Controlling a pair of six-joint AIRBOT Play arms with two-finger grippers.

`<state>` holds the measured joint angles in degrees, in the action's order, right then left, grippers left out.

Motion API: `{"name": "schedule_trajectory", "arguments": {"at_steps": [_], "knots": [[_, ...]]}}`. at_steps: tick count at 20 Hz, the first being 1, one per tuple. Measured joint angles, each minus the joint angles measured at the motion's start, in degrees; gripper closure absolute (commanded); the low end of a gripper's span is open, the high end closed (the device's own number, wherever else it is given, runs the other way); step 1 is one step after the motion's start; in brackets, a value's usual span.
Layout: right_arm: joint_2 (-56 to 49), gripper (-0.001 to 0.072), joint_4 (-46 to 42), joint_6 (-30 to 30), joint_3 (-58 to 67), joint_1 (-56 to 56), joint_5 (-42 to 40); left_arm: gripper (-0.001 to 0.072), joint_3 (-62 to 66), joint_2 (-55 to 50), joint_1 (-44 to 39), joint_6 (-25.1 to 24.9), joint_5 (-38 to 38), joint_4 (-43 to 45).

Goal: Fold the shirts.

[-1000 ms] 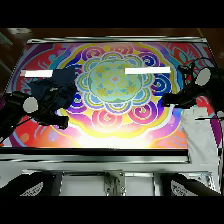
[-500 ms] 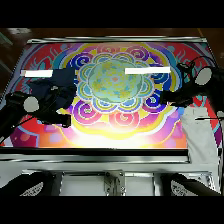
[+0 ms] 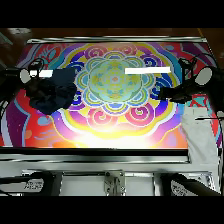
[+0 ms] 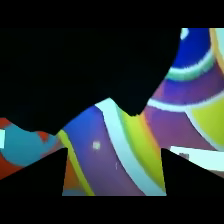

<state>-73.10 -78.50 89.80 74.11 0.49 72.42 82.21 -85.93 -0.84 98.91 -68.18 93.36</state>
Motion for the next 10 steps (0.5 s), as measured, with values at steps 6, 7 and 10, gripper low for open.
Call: {"name": "schedule_trajectory", "arguments": {"at_steps": [6, 7, 10], "knots": [[0.00, 0.0015, 2.69, 0.02, 0.00, 0.02, -0.61, -0.0003, 17.40, -17.70, 9.09, 1.22, -3.28, -2.67], [0.00, 0.0015, 3.04, 0.02, 0.00, 0.00, -0.90, -0.0003, 18.45, -19.74, 9.66, 1.25, -3.50, -3.17], [0.00, 0.0015, 3.80, 0.02, 0.00, 0.02, -1.31, -0.0003, 20.22, -25.05, 10.71, 1.16, -3.34, -5.64]]}}
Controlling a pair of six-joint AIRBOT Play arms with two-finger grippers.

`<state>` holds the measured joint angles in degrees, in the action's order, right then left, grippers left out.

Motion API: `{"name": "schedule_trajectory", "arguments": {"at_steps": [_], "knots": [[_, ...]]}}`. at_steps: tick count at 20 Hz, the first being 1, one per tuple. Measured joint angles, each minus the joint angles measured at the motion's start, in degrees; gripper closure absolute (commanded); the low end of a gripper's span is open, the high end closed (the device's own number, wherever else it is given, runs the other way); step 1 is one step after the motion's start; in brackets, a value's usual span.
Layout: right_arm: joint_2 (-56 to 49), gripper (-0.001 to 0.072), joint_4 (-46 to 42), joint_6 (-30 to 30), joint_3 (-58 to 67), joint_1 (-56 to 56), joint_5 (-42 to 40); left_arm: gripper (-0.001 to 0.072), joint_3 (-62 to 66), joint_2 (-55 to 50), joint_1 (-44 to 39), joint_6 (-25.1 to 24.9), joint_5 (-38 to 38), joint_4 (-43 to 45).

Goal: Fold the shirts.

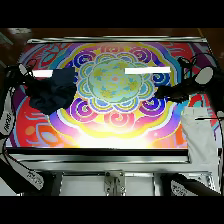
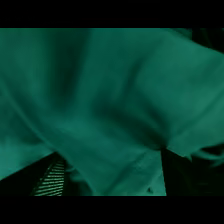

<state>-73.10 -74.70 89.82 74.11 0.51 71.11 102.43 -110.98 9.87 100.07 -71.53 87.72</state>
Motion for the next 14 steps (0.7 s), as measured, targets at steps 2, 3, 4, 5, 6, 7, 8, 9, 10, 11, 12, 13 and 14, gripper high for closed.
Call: {"name": "schedule_trajectory", "arguments": {"at_steps": [2, 3, 4, 5, 6, 7, 8, 9, 10, 11, 12, 13, 14], "knots": [[0.00, 0.0015, 0.46, 0.00, 0.00, 0.00, -0.17, 0.0008, 0.52, -2.45, 0.31, -0.20, 0.87, -2.08], [0.00, 0.0015, 0.81, 0.00, 0.00, 0.00, -0.15, 0.0253, 0.68, -3.39, 0.46, -0.26, 1.16, -3.04], [0.00, 0.0015, 1.11, 0.00, 0.00, 0.00, -0.11, 0.0653, 0.81, -3.98, 0.52, -0.28, 1.40, -3.78], [0.00, 0.0015, 1.40, 0.00, 0.00, 0.00, -0.11, 0.0653, 1.01, -4.35, 0.57, -0.39, 1.33, -4.37], [0.00, 0.0015, 1.60, 0.00, 0.00, 0.00, -0.02, 0.0653, 1.38, -4.55, 0.57, -0.90, 0.66, -5.07], [0.00, 0.0015, 1.84, 0.00, 0.00, 0.00, 0.04, 0.0653, 1.86, -4.59, 0.57, -1.64, 0.22, -5.64], [0.00, 0.0015, 1.95, 0.00, 0.00, 0.00, 0.07, 0.0653, 2.62, -4.37, 0.52, -2.75, -0.70, -6.40], [0.00, 0.0015, 1.95, -0.04, 0.00, 0.00, 0.07, 0.0653, 3.80, -3.32, 0.20, -3.96, -1.81, -7.37], [0.00, 0.0015, 1.95, -0.50, 0.00, 0.00, -0.22, 0.0653, 5.11, -1.70, -0.31, -5.16, -2.34, -8.46], [0.00, 0.0015, 1.95, -0.96, 0.00, 0.00, -0.96, 0.0653, 6.54, 0.42, -1.05, -6.45, -3.10, -9.18], [0.00, 0.0015, 1.90, -1.40, 0.09, 0.00, -1.77, 0.0654, 7.96, 2.89, -1.92, -7.58, -3.89, -9.60], [0.13, 0.0015, 1.81, -1.77, 0.35, 0.00, -2.14, 0.0654, 9.66, 6.32, -3.10, -8.72, -3.93, -10.01], [0.50, 0.0015, 1.84, -2.12, 0.81, 0.00, -2.34, 0.0654, 11.04, 9.84, -4.46, -9.60, -4.13, -10.67]]}}
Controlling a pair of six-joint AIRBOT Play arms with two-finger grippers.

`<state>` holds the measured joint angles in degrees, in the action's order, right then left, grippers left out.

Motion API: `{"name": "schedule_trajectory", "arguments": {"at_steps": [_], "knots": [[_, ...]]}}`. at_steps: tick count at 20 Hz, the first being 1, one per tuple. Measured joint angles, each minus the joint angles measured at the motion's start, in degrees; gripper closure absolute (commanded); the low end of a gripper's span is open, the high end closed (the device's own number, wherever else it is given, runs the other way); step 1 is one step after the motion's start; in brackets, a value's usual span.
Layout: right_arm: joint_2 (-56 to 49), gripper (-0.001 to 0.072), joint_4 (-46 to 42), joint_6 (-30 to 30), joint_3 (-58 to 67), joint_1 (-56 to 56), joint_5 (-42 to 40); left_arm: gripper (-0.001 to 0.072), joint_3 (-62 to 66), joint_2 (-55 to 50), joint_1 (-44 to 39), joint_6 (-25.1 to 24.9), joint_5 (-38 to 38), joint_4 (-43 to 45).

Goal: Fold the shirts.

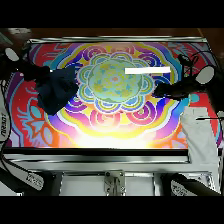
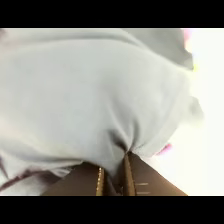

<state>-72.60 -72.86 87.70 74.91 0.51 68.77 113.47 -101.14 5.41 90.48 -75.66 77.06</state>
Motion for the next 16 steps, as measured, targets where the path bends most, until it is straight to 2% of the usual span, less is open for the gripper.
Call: {"name": "schedule_trajectory", "arguments": {"at_steps": [5, 9, 13, 16], "knots": [[7.13, 0.0015, -3.52, -2.89, 5.53, 0.00, 1.46, 0.0654, 3.21, 21.59, -8.63, -2.78, 0.09, -0.94], [17.27, 0.0015, -10.29, -3.54, 11.08, 0.00, 1.95, 0.0654, 3.85, 35.10, -16.57, -0.74, 1.81, -1.09], [25.88, 0.0015, -14.95, -1.77, 13.20, 0.00, 4.31, 0.0653, 1.88, 39.26, -25.18, 2.05, 2.84, -1.25], [28.81, 0.0015, -16.24, -0.90, 13.44, 0.04, 11.76, 0.0653, -3.30, 38.25, -32.26, 2.89, 3.87, -1.14]]}}
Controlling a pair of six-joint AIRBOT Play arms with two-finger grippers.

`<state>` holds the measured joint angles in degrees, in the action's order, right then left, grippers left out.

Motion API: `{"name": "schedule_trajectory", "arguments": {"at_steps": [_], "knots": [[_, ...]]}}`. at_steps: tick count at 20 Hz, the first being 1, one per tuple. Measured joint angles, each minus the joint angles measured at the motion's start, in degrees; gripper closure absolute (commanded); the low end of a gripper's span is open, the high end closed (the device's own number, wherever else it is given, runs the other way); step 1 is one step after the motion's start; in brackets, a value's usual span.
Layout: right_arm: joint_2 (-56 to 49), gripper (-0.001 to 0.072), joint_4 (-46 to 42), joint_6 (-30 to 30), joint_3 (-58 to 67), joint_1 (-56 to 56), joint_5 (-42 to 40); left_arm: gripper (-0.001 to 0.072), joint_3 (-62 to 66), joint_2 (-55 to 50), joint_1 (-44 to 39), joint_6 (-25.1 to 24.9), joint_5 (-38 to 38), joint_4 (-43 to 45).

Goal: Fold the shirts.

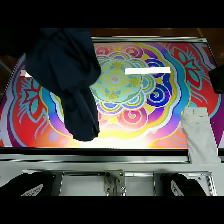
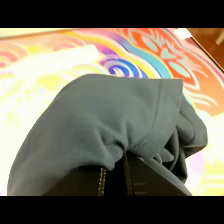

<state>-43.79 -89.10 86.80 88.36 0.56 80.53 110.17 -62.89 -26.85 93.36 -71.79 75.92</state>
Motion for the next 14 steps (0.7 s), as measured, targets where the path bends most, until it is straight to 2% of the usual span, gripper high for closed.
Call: {"name": "schedule_trajectory", "arguments": {"at_steps": [3, 7, 8, 9, 10, 14], "knots": [[1.03, 0.0015, -0.96, 0.44, -1.99, 0.00, 7.34, 0.0653, -7.06, -4.55, -7.80, 0.42, 2.75, -0.07], [1.46, 0.0015, -2.05, 0.70, -7.30, 0.00, 10.10, 0.0653, -14.29, -15.74, -18.47, 0.52, 10.27, -3.89], [1.44, 0.0016, -2.34, 1.03, -8.90, 0.00, 10.05, 0.0600, -15.15, -19.50, -20.94, 0.52, 12.17, -5.68], [1.14, 0.0016, -2.60, 1.20, -10.67, 0.00, 9.97, 0.0270, -15.91, -23.80, -23.41, 0.52, 13.40, -7.96], [0.63, 0.0016, -2.84, 1.51, -12.26, 0.00, 9.79, -0.0006, -16.33, -27.65, -25.33, 0.55, 14.29, -10.40], [-3.39, 0.0016, -3.56, 1.86, -17.00, 0.00, 9.40, 0.0002, -16.41, -38.16, -25.94, 1.62, 13.03, -21.07]]}}
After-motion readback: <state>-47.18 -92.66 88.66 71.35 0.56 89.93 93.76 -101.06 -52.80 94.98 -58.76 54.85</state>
